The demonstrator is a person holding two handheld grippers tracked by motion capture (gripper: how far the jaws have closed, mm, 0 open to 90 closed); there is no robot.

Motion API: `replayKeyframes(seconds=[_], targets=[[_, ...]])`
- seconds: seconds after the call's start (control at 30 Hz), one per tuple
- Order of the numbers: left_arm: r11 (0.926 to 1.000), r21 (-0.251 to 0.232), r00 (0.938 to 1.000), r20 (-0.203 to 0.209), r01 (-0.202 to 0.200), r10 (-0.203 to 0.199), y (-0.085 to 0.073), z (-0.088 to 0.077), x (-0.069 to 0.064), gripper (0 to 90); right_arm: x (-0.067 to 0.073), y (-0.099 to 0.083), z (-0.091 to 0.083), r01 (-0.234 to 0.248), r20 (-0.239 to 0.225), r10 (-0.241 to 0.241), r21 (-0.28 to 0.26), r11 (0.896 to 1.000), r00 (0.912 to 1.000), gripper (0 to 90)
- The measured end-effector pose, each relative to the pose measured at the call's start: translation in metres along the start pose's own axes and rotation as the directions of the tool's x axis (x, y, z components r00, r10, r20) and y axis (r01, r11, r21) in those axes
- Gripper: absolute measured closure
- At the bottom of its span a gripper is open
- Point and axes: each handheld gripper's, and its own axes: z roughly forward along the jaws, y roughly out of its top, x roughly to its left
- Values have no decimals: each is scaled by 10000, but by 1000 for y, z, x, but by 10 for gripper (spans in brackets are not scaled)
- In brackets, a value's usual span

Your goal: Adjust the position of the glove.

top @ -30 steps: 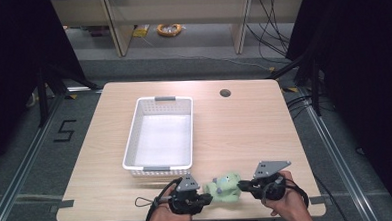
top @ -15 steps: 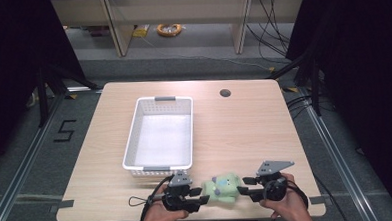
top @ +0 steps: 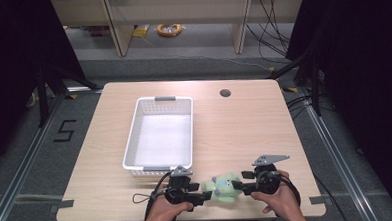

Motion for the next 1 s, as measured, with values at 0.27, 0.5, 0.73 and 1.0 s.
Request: replayKeyframes(seconds=[0.27, 0.5, 0.73, 1.0], targets=[[9995, 302, 9997, -251, -17, 25, -1, 9, 4, 431, 0, -3, 21, -10, 187, -2, 634, 9980, 9998, 448], [9988, 487, 10000, -38, -68, 70, -2, 16, 4, 469, -1, -7, 27, -88, -177, 105, 916, 9958, 9998, 469], [9981, 550, 9995, 109, 286, -293, -1, 20, 6, 474, -7, -10, 29, -485, -485, 528, 857, 9951, 9974, 481], [9981, 589, 9997, 102, 199, -206, -1, 21, 5, 518, -9, -12, 31, -675, -812, 741, 818, 9944, 9939, 519]])
